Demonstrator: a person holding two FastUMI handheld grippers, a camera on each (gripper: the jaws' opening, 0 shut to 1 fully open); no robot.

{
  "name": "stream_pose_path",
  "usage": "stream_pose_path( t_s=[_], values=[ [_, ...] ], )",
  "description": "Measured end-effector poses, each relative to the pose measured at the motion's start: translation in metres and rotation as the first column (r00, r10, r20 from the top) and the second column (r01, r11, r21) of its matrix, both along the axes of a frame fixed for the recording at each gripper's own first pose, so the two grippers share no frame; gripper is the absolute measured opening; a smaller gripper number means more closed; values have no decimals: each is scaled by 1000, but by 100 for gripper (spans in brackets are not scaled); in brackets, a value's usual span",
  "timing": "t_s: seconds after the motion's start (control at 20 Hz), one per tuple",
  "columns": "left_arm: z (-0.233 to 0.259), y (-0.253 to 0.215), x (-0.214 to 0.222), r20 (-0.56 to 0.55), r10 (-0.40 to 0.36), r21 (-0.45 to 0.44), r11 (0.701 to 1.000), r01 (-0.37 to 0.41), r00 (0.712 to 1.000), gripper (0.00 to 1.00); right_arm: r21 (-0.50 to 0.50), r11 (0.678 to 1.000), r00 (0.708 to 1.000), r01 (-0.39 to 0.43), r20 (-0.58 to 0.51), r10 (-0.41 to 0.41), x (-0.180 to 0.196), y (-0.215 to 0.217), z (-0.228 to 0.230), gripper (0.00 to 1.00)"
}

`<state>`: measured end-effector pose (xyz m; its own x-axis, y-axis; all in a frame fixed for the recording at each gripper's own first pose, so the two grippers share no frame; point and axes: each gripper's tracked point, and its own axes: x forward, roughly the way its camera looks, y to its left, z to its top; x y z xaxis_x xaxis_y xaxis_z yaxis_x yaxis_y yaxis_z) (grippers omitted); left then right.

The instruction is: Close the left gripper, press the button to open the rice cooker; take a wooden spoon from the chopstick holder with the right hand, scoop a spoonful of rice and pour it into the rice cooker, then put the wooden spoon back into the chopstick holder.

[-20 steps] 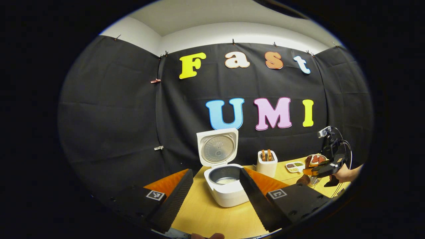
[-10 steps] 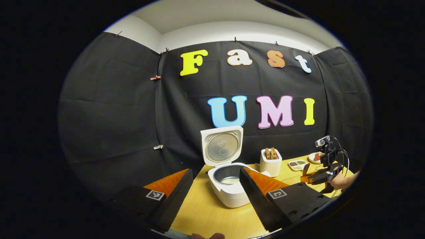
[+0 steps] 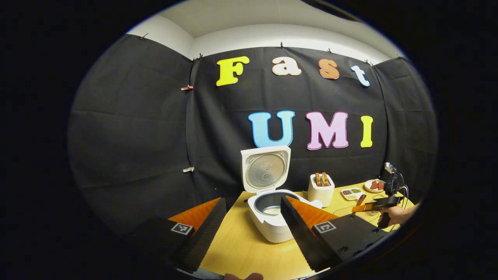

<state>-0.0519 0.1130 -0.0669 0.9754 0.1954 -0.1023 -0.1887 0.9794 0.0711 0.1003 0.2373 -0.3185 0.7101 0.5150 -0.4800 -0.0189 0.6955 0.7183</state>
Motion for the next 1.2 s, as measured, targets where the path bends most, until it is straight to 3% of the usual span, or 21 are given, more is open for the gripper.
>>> stream_pose_path(
  t_s=[0.3, 0.65, 1.2],
  values=[
    [-3, -3, -10, -6, 4, -13, 1000, -4, 1000, 97, 113, 988, 994, 106, -26, -104, 5, -39, 11, 13],
    [-2, -8, -15, 2, -13, -20, 1000, 13, 1000, 97, 222, 951, 977, 213, -32, -211, 14, -76, 42, 13],
    [-6, -5, -19, 17, -33, -51, 998, 34, 999, 97, 350, 903, 968, 250, -58, -246, 18, -83, 94, 12]
  ],
)
